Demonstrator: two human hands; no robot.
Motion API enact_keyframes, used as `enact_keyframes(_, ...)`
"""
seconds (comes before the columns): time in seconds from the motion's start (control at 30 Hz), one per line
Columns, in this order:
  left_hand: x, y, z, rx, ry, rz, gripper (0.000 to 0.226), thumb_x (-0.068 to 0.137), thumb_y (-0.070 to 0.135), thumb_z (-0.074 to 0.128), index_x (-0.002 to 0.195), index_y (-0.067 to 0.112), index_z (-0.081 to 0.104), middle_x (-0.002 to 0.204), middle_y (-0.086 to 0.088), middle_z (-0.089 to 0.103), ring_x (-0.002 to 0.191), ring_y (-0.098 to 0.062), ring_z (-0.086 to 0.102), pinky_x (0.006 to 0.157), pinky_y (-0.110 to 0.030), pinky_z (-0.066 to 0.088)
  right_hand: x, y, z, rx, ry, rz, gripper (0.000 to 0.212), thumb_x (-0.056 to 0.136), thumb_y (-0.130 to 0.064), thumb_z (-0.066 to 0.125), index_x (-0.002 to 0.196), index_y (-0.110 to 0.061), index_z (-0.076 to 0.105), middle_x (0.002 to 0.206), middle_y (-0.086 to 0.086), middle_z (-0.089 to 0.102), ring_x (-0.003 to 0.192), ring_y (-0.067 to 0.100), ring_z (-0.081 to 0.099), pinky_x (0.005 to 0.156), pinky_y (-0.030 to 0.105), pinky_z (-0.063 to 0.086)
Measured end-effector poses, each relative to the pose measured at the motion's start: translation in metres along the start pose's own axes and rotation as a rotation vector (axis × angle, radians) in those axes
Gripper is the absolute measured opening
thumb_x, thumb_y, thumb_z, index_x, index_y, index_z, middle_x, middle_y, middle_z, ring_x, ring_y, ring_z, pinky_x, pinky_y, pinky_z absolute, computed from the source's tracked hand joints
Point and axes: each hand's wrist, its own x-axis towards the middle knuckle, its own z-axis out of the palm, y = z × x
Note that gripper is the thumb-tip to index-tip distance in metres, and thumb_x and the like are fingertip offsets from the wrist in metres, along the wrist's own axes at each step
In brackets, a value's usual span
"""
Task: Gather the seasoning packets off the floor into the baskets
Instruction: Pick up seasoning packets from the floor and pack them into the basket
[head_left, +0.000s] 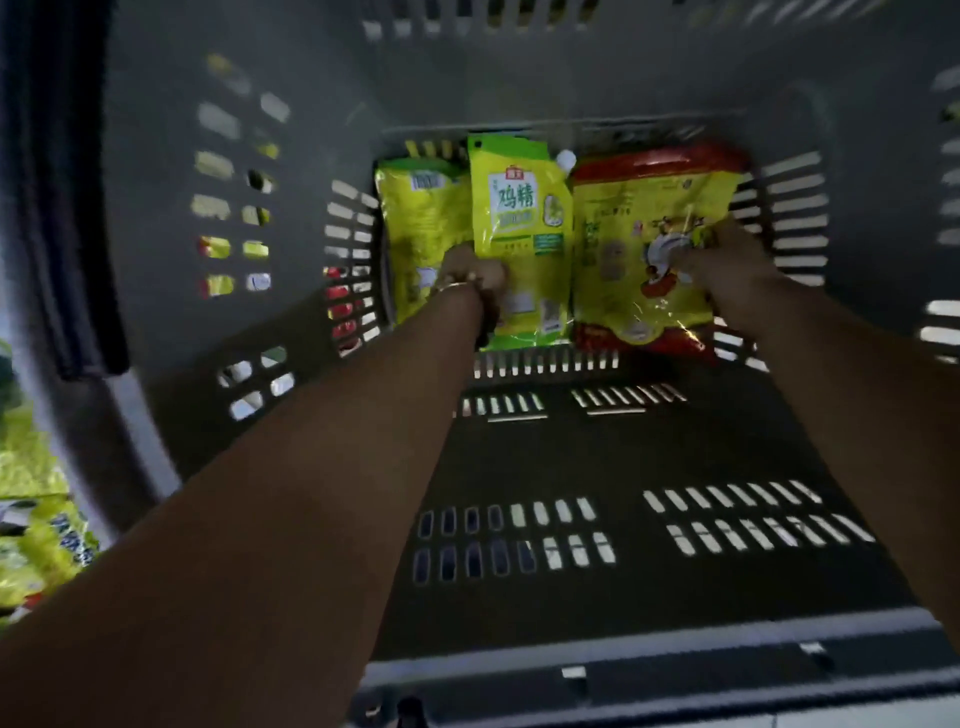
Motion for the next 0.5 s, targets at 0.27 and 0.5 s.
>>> enact_keyframes(0.27,0.010,-0.008,0.007,0.159,0.126,0.089,0.026,0.088,0.010,0.049,0.113,0.007,0.053,0.104,-0.009,0.060,0.093,-0.025,0.055,0.071,-0.025,0.038,0.023,0.004,0.035,-0.196,0.331,0.056,0.045,0.090,-0.009,0.059,0.131,-0.004,0.042,0.135,0.015,0.049,0.123,0.029,0.048,0.092,0.031,0.041)
enact_keyframes(0.5,-0.009,-0.014,-0.013,0.017,0.189,0.075,0.046,0.079,0.025,0.072,0.118,0.012,0.049,0.108,-0.004,0.061,0.098,-0.022,0.057,0.084,-0.027,0.045,0.000,0.000,0.026,-0.270,0.366,0.021,0.056,0.085,-0.002,0.058,0.136,-0.003,0.036,0.141,0.016,0.040,0.127,0.030,0.043,0.093,0.029,0.040)
